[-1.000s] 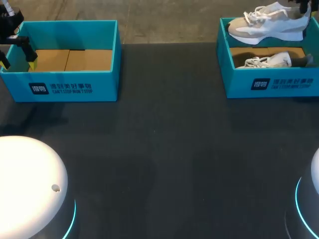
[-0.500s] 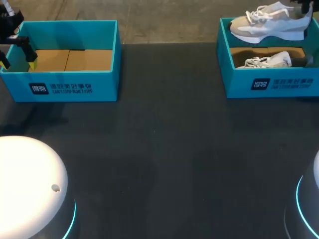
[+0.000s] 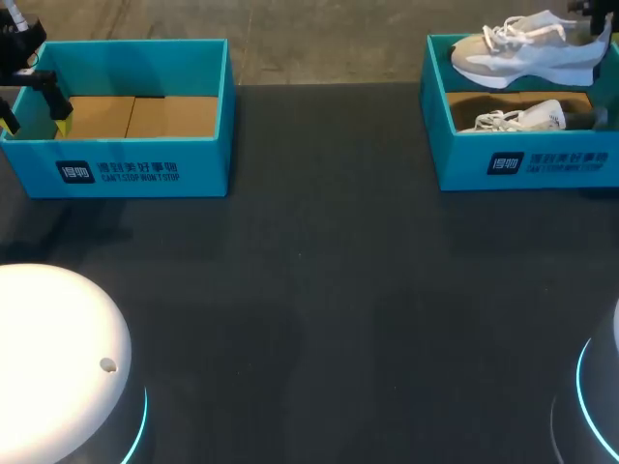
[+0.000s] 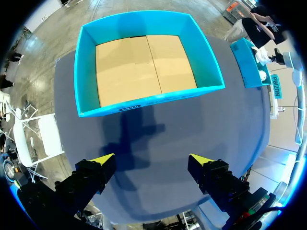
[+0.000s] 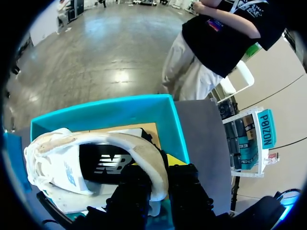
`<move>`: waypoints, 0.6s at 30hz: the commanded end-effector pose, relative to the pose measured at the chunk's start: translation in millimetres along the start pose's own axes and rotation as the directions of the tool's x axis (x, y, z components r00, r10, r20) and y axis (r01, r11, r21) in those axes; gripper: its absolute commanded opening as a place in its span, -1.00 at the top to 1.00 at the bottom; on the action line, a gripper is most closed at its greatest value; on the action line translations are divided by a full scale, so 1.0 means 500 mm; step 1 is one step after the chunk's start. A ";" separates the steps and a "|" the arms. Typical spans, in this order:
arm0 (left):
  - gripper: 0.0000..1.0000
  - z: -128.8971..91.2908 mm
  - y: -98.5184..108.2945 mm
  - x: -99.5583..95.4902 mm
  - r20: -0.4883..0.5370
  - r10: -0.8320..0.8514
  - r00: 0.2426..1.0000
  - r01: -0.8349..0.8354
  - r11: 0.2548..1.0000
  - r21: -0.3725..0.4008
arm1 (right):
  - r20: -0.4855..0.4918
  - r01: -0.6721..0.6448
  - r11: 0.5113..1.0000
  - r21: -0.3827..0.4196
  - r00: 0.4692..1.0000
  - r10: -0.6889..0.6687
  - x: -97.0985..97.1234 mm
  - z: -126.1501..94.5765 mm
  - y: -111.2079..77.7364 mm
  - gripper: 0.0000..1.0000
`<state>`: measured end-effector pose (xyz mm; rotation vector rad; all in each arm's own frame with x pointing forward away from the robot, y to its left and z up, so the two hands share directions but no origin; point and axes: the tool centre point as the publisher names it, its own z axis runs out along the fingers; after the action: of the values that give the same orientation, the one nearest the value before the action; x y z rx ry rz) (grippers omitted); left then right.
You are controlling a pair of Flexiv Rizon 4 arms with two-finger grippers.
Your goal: Take the shoe out of the shoebox, open the shoe tongue, remove and reinsert the insole, then place the shoe into the shoebox
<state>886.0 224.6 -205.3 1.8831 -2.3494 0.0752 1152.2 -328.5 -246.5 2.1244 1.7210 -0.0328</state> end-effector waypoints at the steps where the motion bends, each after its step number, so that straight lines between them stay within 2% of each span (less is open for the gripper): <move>1: -1.00 -0.001 0.002 0.001 0.002 -0.001 1.000 0.001 1.000 0.000 | 0.032 -0.015 1.000 -0.010 0.999 0.015 0.009 0.001 -0.011 1.00; 18: -1.00 -0.001 0.002 0.001 0.002 -0.001 1.000 0.001 1.000 0.000 | 0.042 -0.032 0.999 0.021 0.999 0.031 0.006 0.030 -0.033 1.00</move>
<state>886.0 224.5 -205.3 1.8832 -2.3495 0.0752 1140.7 -328.7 -264.8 2.1501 1.6704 -0.0861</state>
